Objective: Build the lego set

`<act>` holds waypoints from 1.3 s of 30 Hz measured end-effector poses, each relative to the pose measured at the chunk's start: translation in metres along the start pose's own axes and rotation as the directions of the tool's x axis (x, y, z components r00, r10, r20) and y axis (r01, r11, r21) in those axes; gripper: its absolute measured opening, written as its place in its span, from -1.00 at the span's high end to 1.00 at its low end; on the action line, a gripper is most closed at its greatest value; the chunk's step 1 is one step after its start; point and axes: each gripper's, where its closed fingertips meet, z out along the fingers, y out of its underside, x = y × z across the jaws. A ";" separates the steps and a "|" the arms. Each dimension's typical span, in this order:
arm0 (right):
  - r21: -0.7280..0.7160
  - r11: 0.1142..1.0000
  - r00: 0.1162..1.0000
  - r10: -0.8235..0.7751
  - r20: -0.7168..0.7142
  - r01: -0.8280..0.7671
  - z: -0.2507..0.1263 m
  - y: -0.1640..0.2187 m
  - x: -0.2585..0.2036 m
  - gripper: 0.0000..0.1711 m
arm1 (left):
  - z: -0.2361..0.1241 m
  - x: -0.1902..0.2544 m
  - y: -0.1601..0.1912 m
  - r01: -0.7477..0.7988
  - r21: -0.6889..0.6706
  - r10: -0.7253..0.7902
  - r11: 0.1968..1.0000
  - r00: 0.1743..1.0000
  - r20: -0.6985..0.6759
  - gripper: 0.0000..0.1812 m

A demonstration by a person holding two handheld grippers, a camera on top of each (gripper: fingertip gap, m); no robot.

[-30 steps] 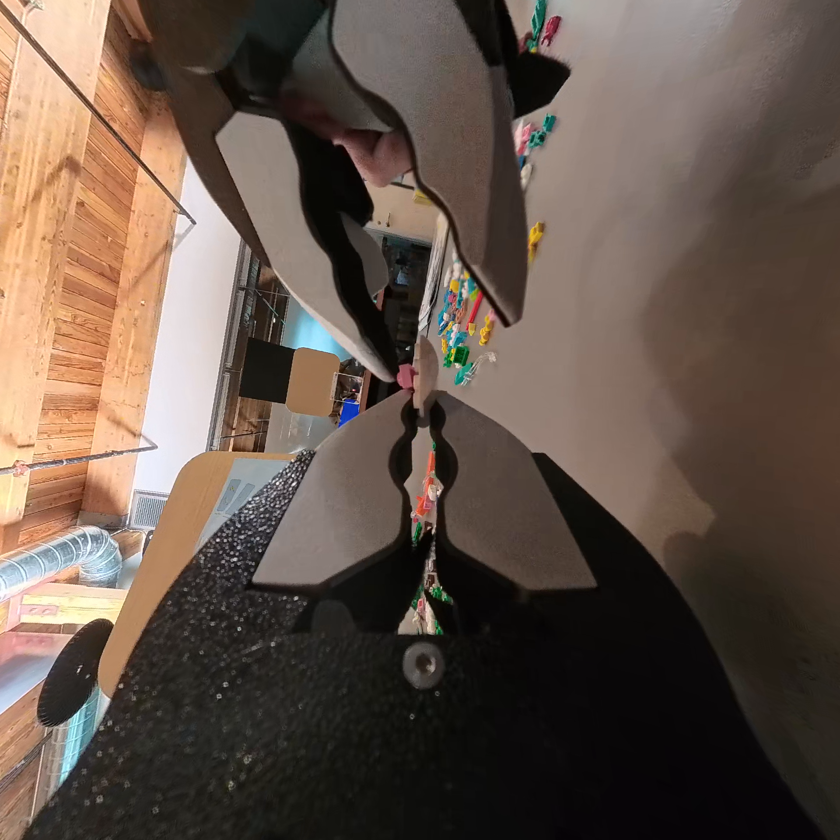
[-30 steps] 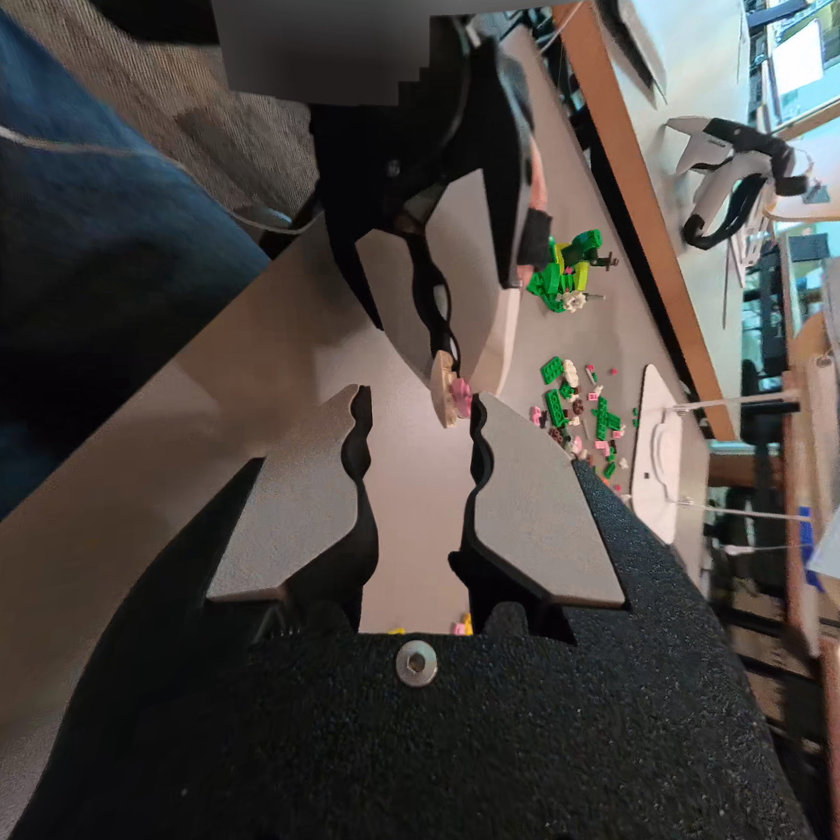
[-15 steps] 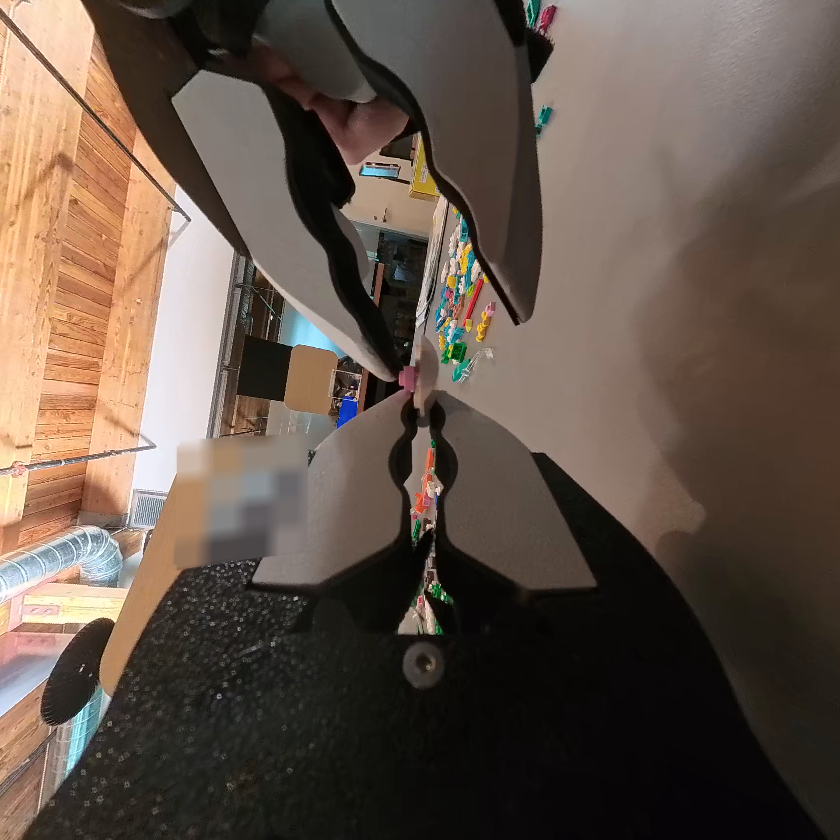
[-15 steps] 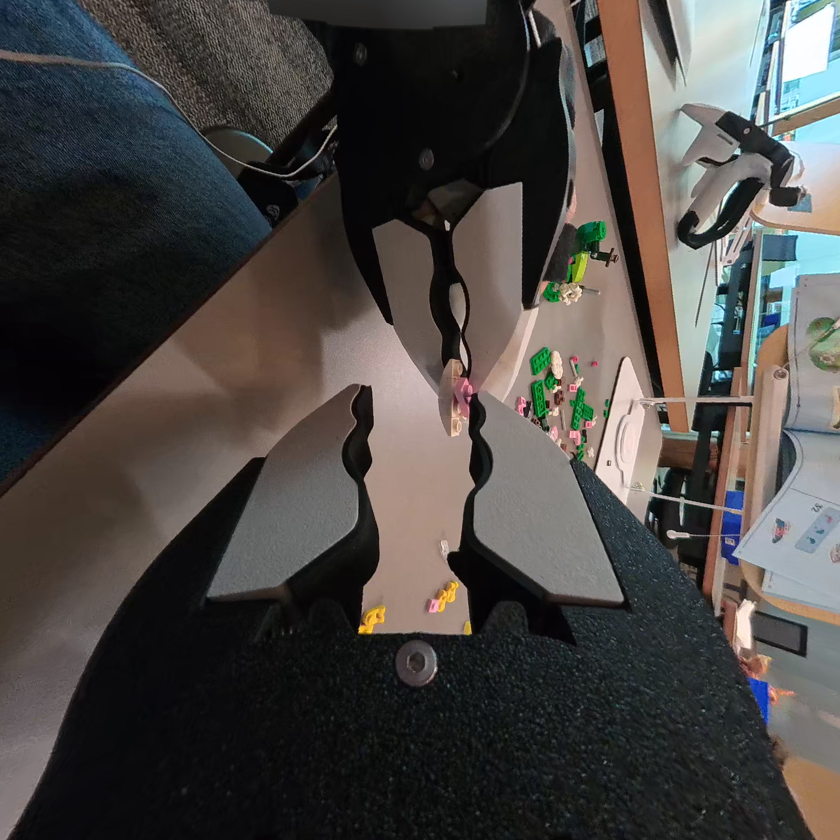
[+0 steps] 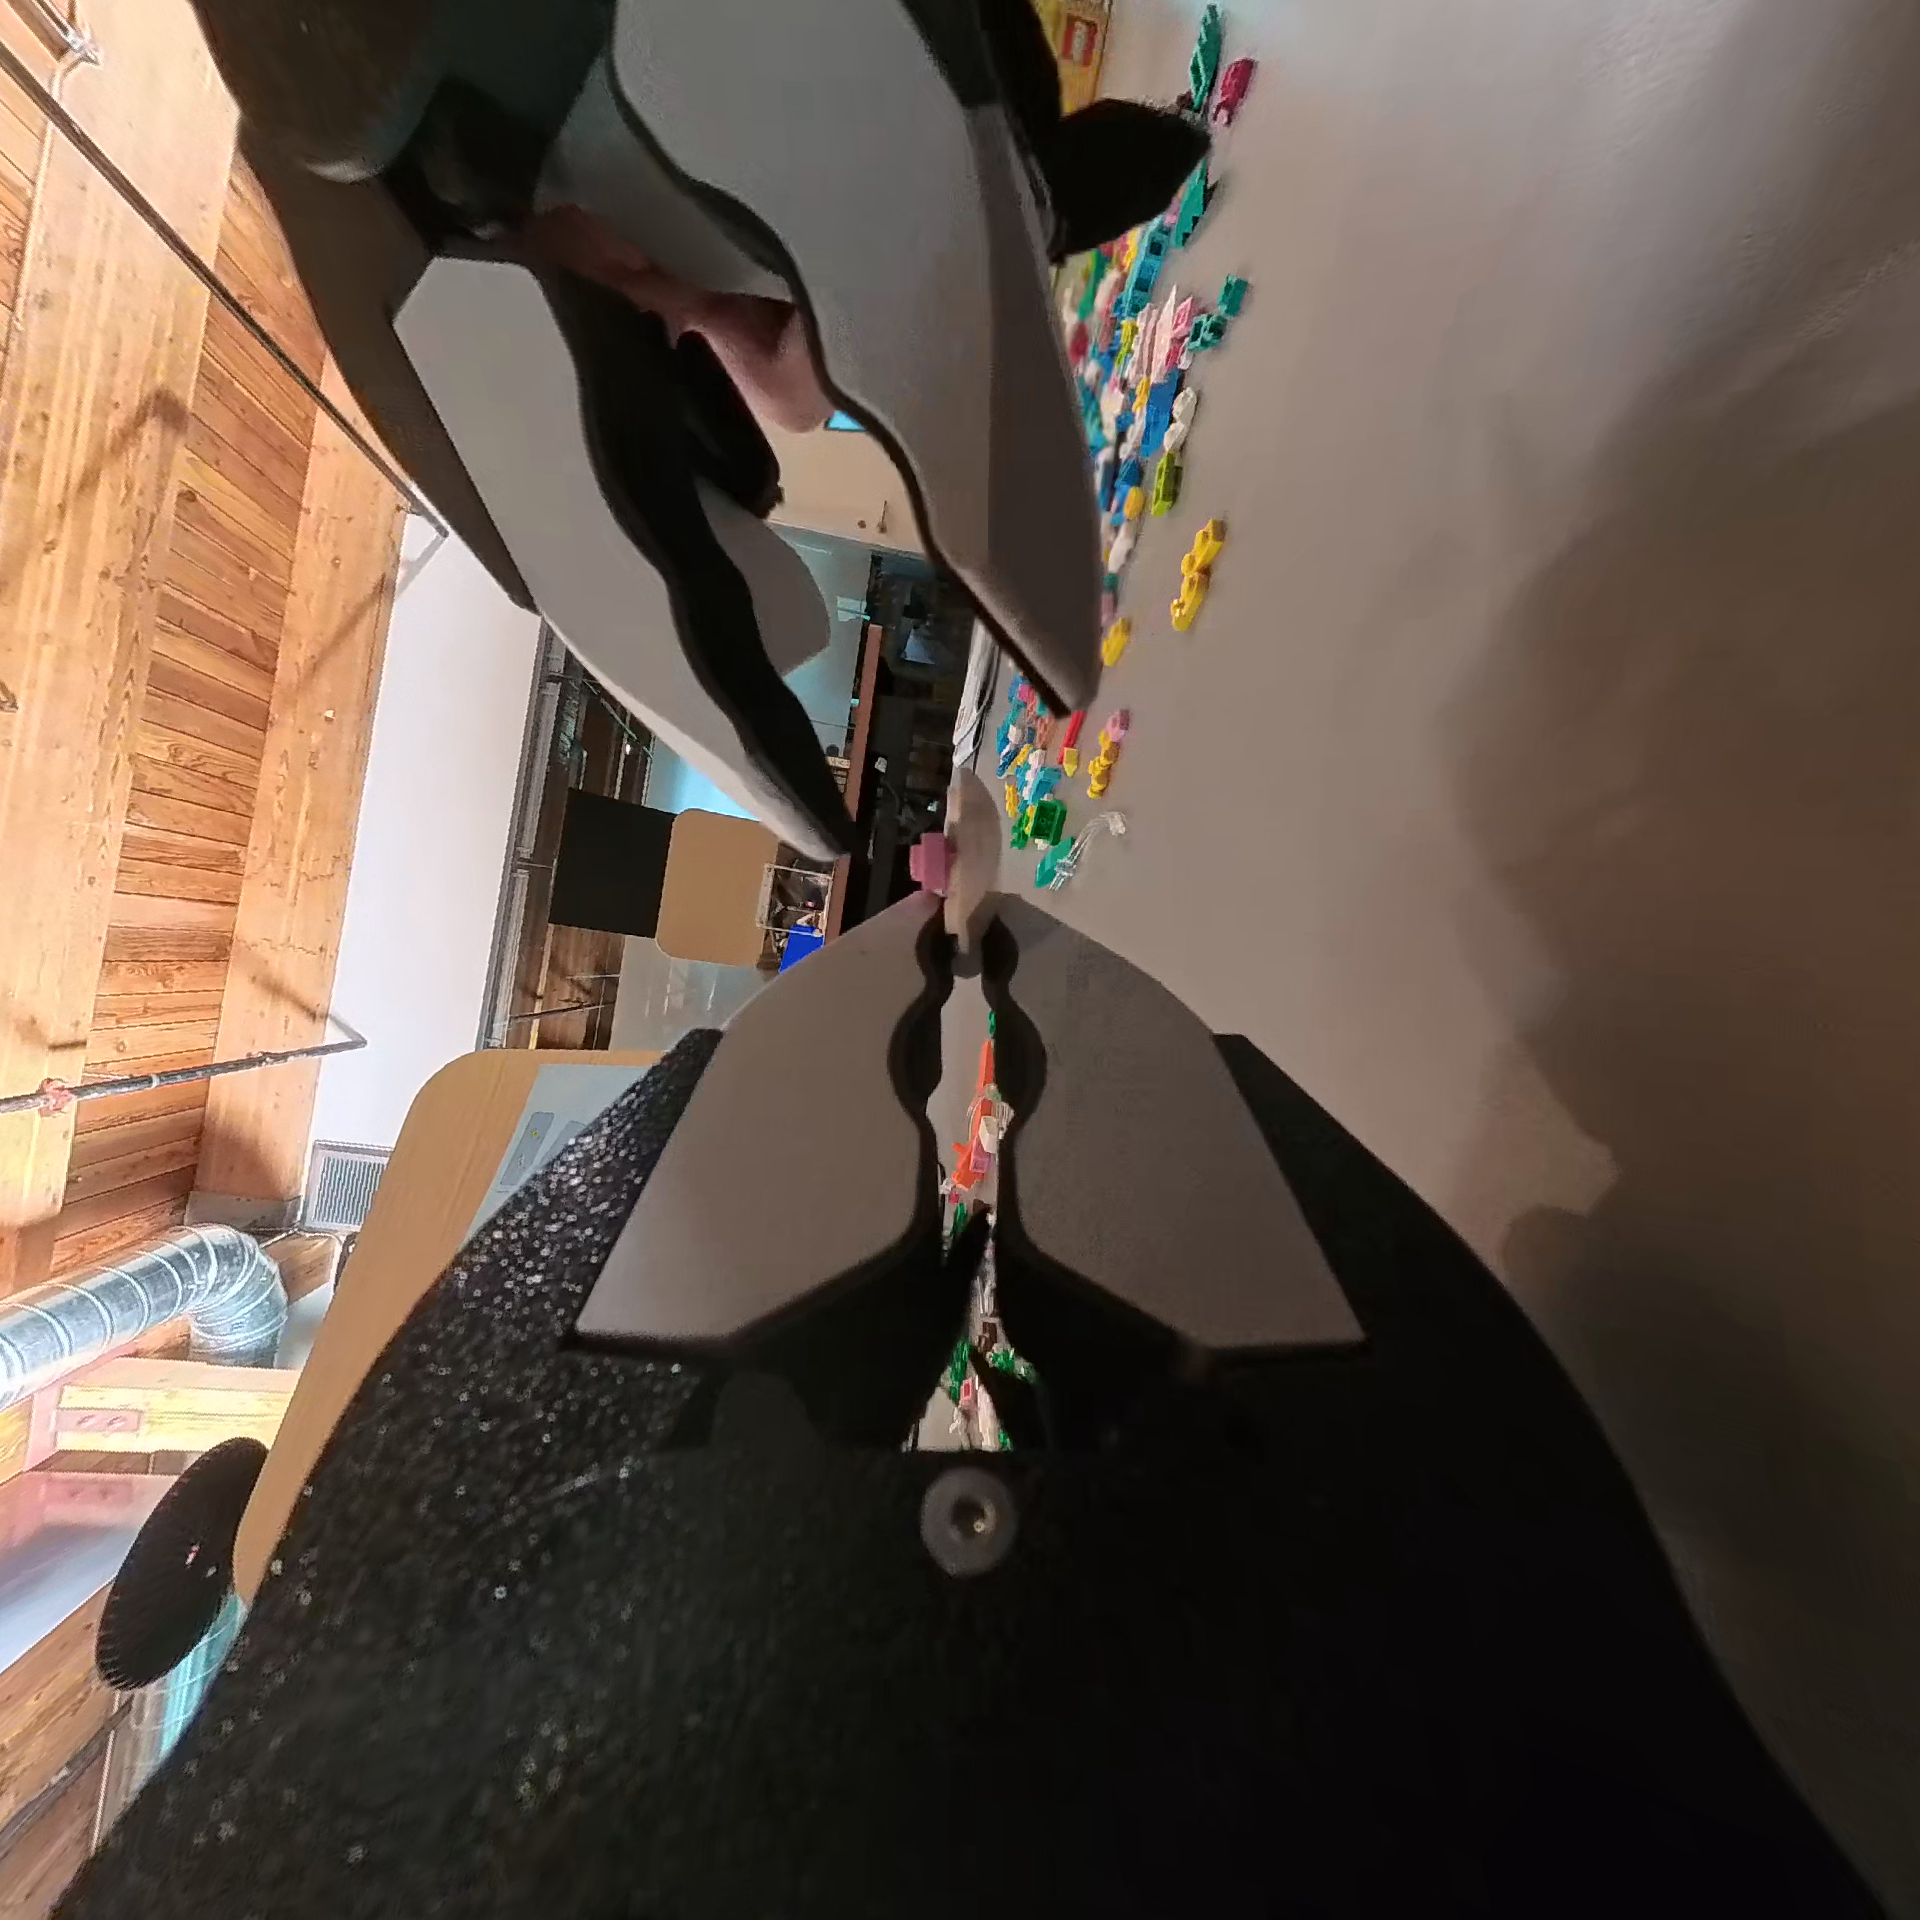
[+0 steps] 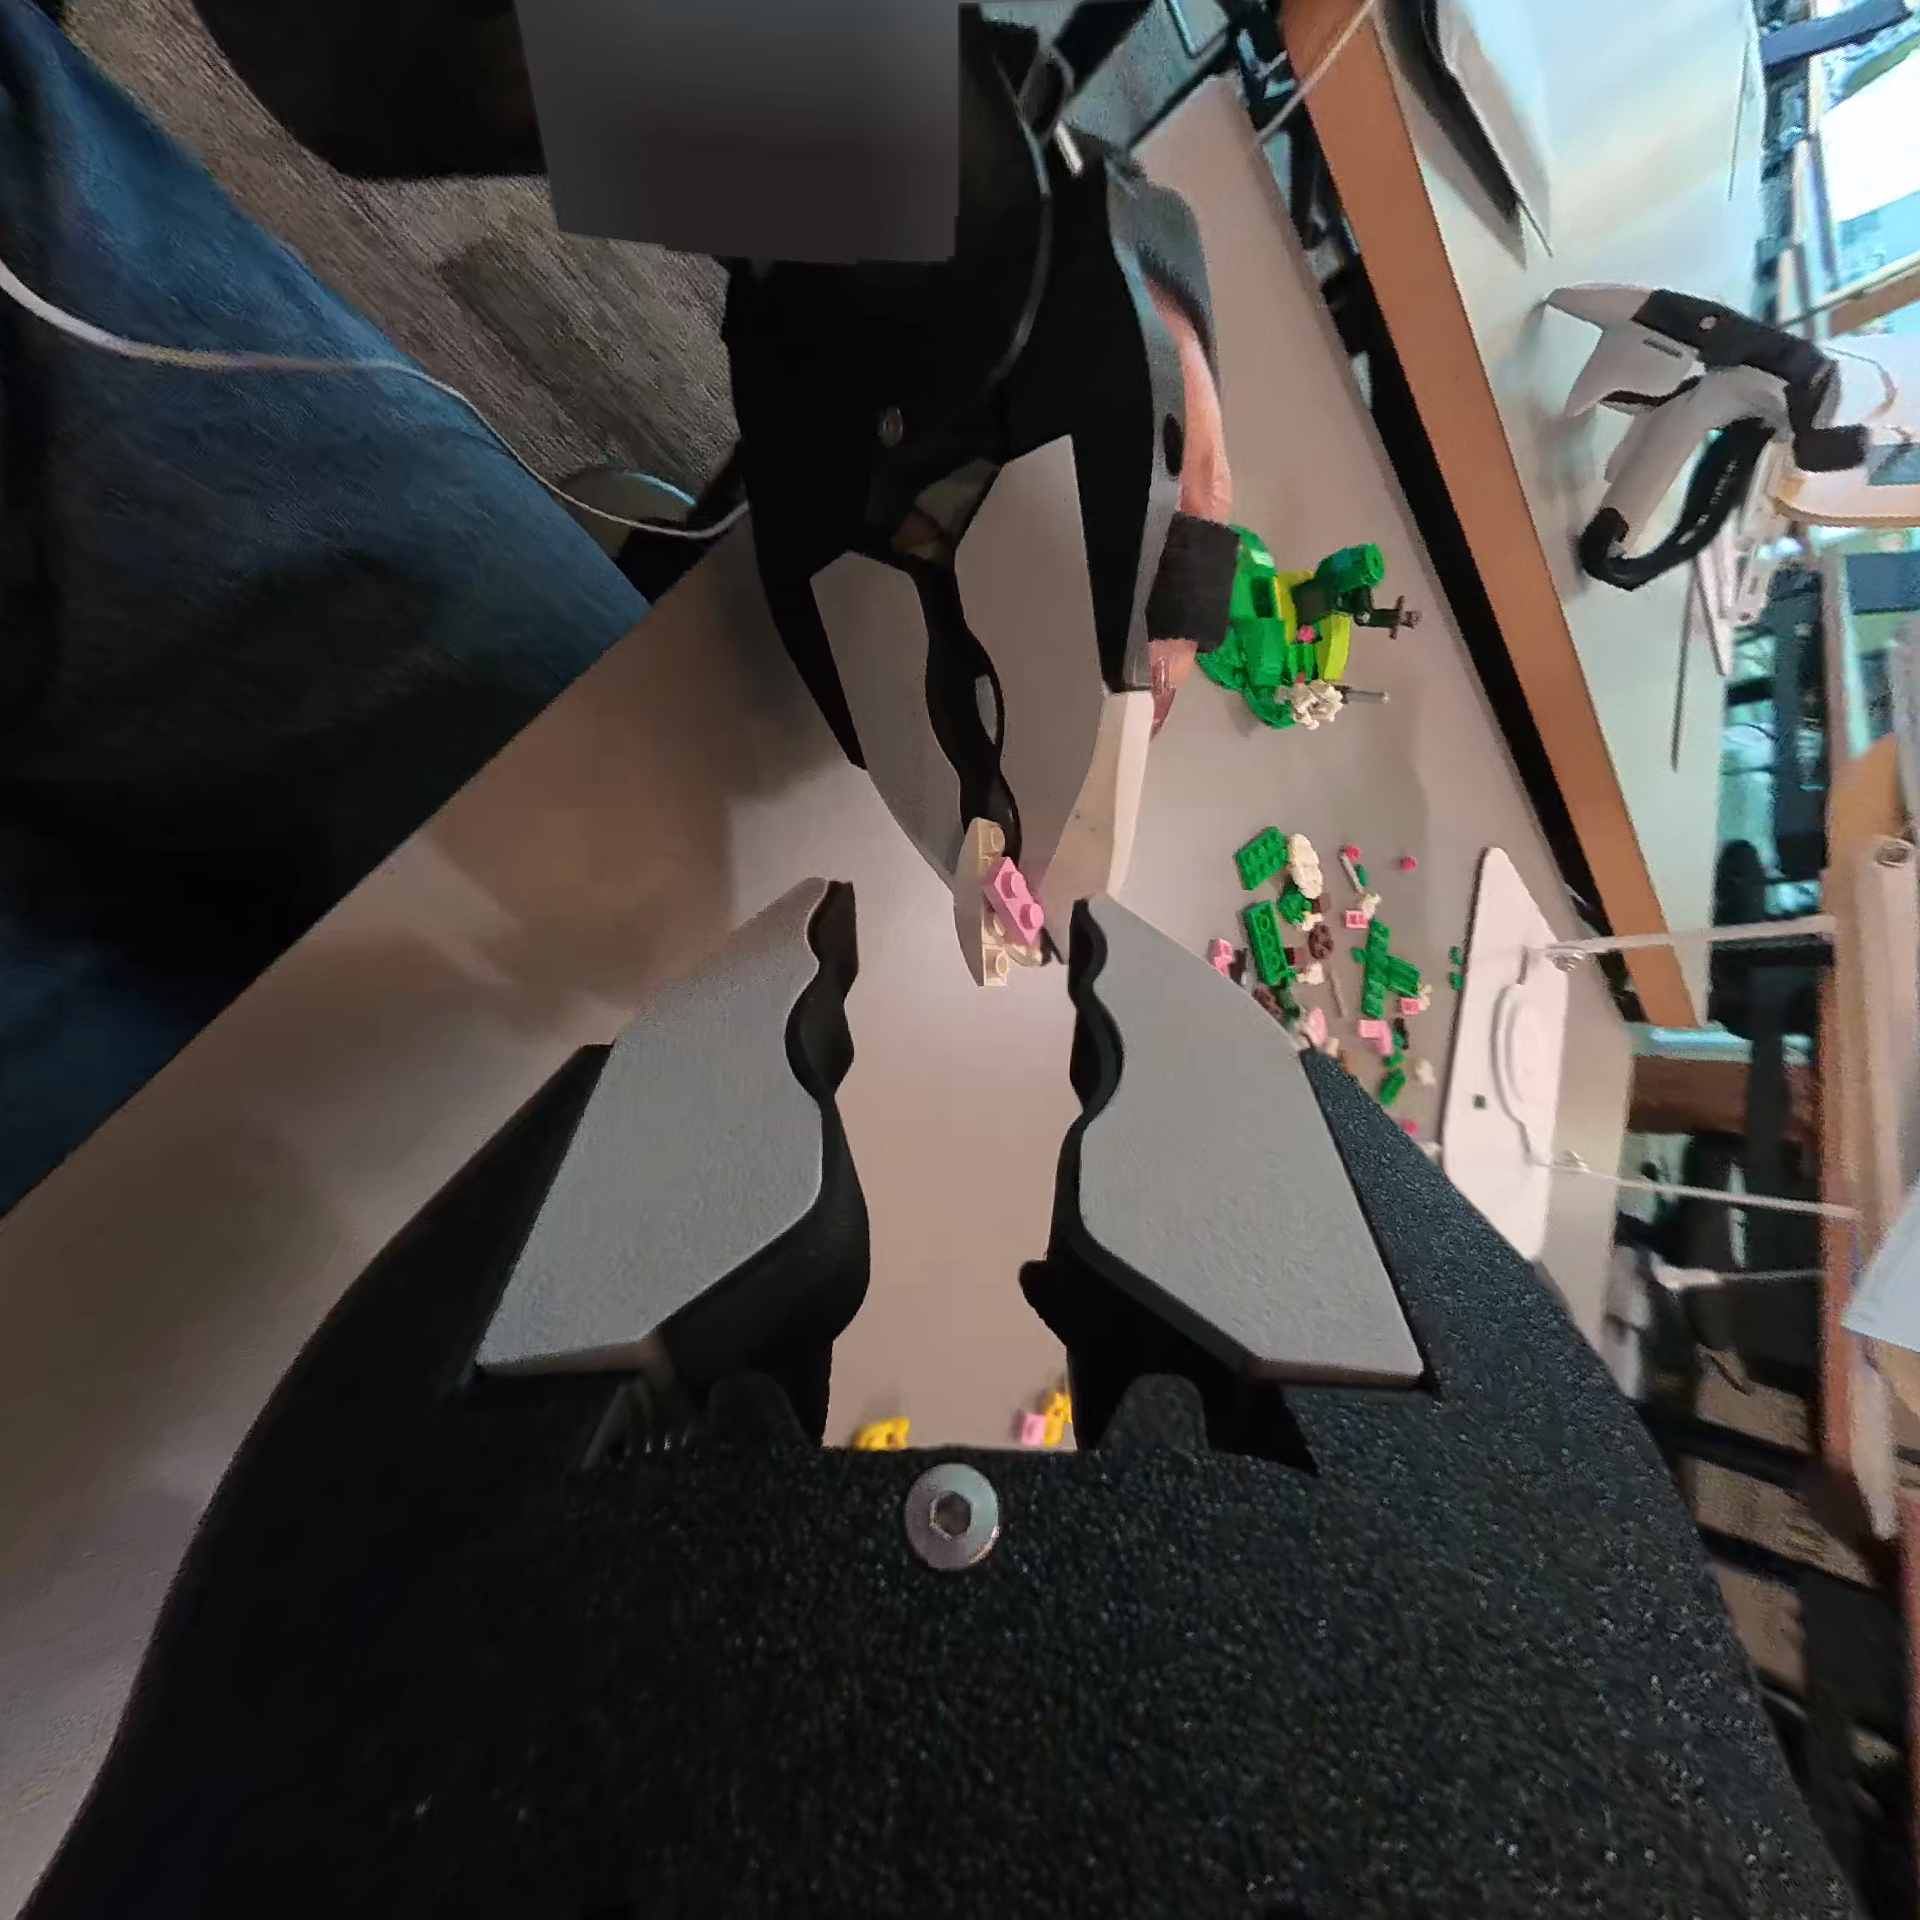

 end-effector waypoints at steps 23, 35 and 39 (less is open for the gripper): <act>-0.274 0.962 0.999 0.005 -0.042 -0.016 0.011 0.011 0.000 0.70 | 0.003 0.004 0.007 -0.002 -0.054 0.001 0.999 1.000 -0.023 0.96; -0.277 0.961 0.997 -0.001 -0.078 -0.021 0.008 0.006 0.005 0.64 | 0.003 0.002 0.008 0.000 -0.054 -0.001 0.999 1.000 -0.016 0.96; -0.249 0.968 0.997 0.007 -0.083 -0.027 0.004 0.007 0.008 0.63 | 0.003 0.002 0.006 -0.002 -0.046 0.001 0.999 1.000 -0.015 0.96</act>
